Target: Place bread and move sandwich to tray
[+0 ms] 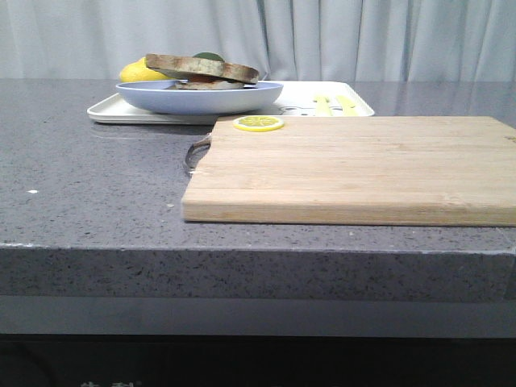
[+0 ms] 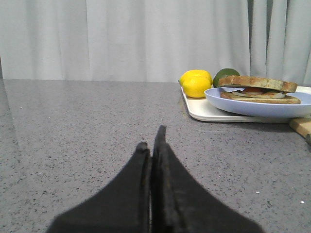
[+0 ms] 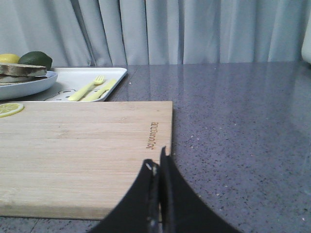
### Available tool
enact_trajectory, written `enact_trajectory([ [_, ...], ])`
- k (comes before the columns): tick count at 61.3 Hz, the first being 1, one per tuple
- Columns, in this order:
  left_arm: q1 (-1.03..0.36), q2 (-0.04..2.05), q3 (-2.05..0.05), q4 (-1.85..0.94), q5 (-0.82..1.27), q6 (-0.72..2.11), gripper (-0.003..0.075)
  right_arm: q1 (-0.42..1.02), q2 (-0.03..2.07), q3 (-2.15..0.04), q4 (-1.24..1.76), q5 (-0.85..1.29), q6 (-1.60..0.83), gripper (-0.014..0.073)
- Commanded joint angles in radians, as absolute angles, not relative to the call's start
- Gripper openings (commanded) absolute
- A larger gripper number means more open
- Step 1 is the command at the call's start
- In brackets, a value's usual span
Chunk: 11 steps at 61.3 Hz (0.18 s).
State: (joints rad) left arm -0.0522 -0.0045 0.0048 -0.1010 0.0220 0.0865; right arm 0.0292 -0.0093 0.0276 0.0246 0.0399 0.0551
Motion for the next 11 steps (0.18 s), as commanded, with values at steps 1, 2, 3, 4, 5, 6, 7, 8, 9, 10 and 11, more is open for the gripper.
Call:
enact_trajectory([
  [1, -0.049, -0.025, 0.006, -0.108, -0.058, 0.084, -0.0020, 0.024, -0.028, 0.024, 0.013, -0.044, 0.056, -0.0069],
  [2, -0.049, -0.025, 0.006, -0.108, -0.058, 0.084, -0.0020, 0.024, -0.028, 0.024, 0.013, -0.044, 0.056, -0.0069],
  [3, -0.049, -0.025, 0.006, -0.108, -0.058, 0.084, -0.0020, 0.024, -0.028, 0.024, 0.013, -0.044, 0.056, -0.0069],
  [4, -0.049, -0.025, 0.006, -0.108, -0.058, 0.084, -0.0020, 0.024, -0.028, 0.024, 0.013, -0.044, 0.056, -0.0069],
  [5, -0.049, -0.025, 0.006, -0.108, -0.058, 0.084, -0.0020, 0.024, -0.028, 0.024, 0.013, -0.044, 0.056, -0.0069],
  [6, -0.049, -0.025, 0.006, -0.108, -0.058, 0.084, -0.0020, 0.024, -0.028, 0.024, 0.013, -0.044, 0.056, -0.0069],
  [7, -0.049, -0.025, 0.006, -0.108, -0.058, 0.084, -0.0020, 0.024, -0.028, 0.024, 0.013, -0.044, 0.056, -0.0069],
  [8, -0.049, -0.025, 0.006, -0.108, -0.058, 0.084, -0.0020, 0.024, -0.028, 0.024, 0.013, -0.044, 0.056, -0.0069],
  [9, -0.049, -0.025, 0.006, -0.108, -0.058, 0.084, -0.0020, 0.024, -0.028, 0.024, 0.013, -0.044, 0.056, -0.0069],
  [10, -0.049, -0.025, 0.006, -0.108, -0.058, 0.084, -0.0020, 0.024, -0.028, 0.024, 0.013, -0.044, 0.056, -0.0069],
  [11, -0.049, -0.025, 0.006, -0.108, -0.058, 0.084, -0.0020, 0.024, -0.028, 0.024, 0.013, -0.044, 0.056, -0.0069],
])
